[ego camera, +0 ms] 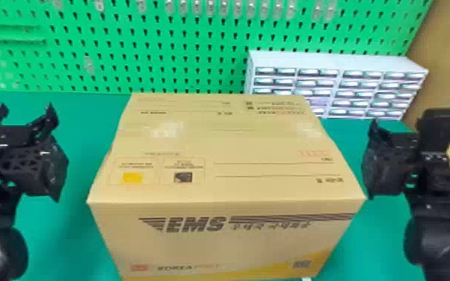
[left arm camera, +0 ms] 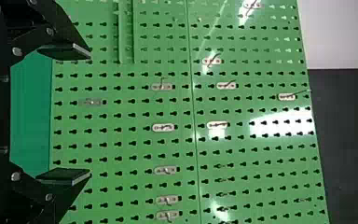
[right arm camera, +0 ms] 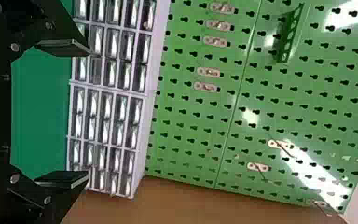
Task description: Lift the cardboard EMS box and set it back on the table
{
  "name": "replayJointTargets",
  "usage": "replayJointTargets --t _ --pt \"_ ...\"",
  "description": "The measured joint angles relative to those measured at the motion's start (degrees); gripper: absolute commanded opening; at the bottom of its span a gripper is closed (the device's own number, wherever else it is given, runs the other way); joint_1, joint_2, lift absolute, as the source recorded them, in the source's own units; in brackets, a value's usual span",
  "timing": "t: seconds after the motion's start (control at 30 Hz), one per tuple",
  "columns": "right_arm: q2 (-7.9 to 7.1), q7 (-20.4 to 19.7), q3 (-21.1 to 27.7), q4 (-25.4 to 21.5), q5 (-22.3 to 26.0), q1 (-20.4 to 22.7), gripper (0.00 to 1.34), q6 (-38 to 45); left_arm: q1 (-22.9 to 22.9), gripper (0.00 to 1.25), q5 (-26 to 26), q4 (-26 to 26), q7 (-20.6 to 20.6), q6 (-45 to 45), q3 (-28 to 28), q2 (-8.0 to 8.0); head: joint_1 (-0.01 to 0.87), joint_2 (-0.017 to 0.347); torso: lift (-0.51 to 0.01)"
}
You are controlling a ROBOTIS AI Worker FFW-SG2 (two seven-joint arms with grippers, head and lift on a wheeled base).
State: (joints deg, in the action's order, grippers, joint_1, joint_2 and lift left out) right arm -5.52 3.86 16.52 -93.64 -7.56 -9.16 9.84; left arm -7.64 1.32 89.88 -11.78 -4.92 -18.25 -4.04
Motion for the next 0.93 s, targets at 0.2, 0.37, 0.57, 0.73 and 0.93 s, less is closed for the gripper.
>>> replayJointTargets --t 0.2,0.37,0.57,0.73,0.93 --pt "0.07 0.0 -0.17 -0.05 -0.08 -0.06 1.0 0.0 -0.06 0.88 0.0 0.03 0.0 -0.21 -0.03 0.0 0.678 -0.014 -0.096" --pt "0.15 0.0 -0.38 -0.05 -0.09 -0.19 1.0 -0.01 -0.09 0.88 0.0 0.03 0.0 -0.25 -0.03 0.0 0.678 -0.014 -0.096" --pt "0.16 0.0 -0.59 -0.05 -0.09 -0.33 1.0 -0.04 -0.09 0.88 0.0 0.04 0.0 -0.23 0.02 0.0 0.678 -0.014 -0.096" --pt "0.16 0.0 -0.67 -0.05 -0.09 -0.29 1.0 -0.62 -0.09 0.88 0.0 0.04 0.01 -0.23 -0.02 0.0 0.678 -0.014 -0.096" --pt "0.16 0.0 -0.62 0.03 -0.03 -0.24 1.0 -0.96 -0.09 0.88 0.0 0.04 0.01 -0.21 0.05 0.0 0.678 -0.014 -0.096"
